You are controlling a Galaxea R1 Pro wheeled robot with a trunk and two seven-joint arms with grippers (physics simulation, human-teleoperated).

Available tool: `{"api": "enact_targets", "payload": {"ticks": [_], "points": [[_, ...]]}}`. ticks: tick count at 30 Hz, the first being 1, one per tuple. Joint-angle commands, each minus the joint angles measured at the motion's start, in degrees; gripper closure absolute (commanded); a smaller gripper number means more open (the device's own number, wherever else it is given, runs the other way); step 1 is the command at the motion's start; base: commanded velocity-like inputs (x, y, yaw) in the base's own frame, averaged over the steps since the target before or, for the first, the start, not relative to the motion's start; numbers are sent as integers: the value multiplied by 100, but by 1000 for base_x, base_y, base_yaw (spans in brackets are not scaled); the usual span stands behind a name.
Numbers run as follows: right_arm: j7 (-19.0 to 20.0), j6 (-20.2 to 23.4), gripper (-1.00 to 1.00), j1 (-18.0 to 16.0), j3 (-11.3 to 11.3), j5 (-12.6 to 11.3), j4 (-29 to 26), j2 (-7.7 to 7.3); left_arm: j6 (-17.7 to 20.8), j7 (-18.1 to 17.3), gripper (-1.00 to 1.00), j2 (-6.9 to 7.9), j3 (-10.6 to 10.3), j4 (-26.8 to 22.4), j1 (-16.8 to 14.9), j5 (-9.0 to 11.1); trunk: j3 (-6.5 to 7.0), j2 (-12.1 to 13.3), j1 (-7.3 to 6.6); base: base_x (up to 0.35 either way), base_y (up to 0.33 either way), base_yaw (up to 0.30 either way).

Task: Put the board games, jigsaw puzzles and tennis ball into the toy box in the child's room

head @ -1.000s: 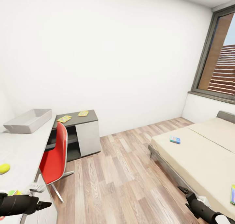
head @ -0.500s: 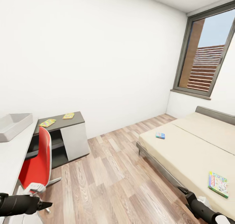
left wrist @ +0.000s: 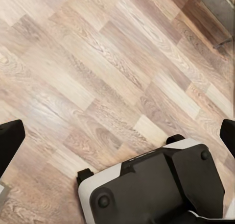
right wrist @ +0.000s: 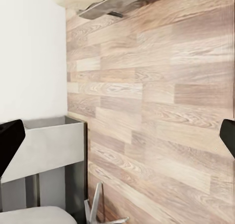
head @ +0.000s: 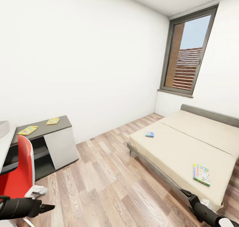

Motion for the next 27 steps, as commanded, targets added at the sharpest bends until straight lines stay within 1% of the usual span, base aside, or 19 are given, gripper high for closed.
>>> {"api": "enact_targets", "payload": {"ticks": [1, 27], "points": [[6, 43, -100, -5, -27, -13, 3, 4, 44, -17, -100, -6, 6, -2, -1, 6, -2, -5, 2, 0, 0, -281], [-6, 42, -100, -5, -24, -13, 4, 5, 43, -17, -100, -78, 9, -2, -4, 6, -2, -5, 2, 0, 0, -281]]}}
